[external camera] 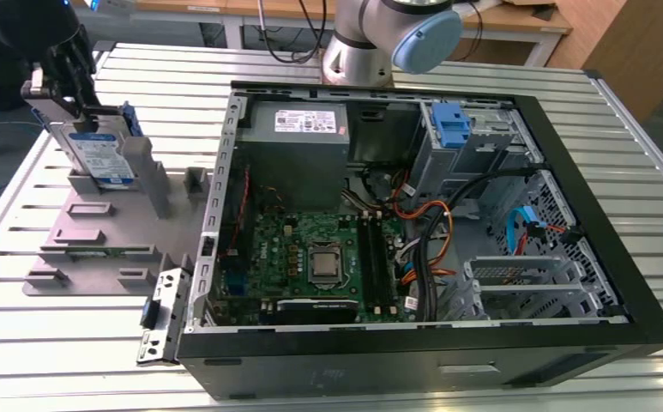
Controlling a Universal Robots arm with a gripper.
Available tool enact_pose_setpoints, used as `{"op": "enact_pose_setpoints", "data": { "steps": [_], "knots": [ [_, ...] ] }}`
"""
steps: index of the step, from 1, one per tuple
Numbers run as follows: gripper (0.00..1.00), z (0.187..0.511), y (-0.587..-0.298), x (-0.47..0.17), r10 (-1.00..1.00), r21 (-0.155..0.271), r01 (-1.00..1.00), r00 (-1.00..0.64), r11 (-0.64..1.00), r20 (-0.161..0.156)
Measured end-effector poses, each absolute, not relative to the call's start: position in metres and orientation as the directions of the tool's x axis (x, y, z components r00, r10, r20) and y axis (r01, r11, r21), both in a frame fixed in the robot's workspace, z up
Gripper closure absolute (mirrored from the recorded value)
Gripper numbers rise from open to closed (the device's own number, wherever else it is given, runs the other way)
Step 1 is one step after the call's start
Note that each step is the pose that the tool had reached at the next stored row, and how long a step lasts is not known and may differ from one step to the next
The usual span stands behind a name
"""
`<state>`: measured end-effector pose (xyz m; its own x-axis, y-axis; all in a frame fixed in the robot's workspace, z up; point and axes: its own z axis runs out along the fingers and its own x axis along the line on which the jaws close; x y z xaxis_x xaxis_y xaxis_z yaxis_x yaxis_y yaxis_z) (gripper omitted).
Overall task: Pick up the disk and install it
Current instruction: 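Pick up the disk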
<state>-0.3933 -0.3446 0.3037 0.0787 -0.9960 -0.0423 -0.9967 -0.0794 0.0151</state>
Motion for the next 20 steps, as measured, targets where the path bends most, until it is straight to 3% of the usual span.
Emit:
{"op": "enact_pose_setpoints", "data": {
  "steps": [1,2,10,12,13,20],
  "knots": [
    [0.54,0.3037,-0.3446,-0.3933,-0.996,0.015,-0.997,0.079,-0.079,-0.042],
    [0.6,0.3038,-0.3446,-0.3933,-0.996,0.015,-0.997,0.079,-0.079,-0.042],
    [0.6,0.3041,-0.3446,-0.3933,-0.996,0.015,-0.997,0.079,-0.079,-0.042],
    [0.59,0.3042,-0.3446,-0.3933,-0.996,0.015,-0.997,0.079,-0.079,-0.042],
    [0.53,0.3043,-0.3446,-0.3933,-0.996,0.015,-0.997,0.079,-0.079,-0.042],
    [0.53,0.3052,-0.3446,-0.3933,-0.996,0.015,-0.997,0.079,-0.079,-0.042]
  ]
}}
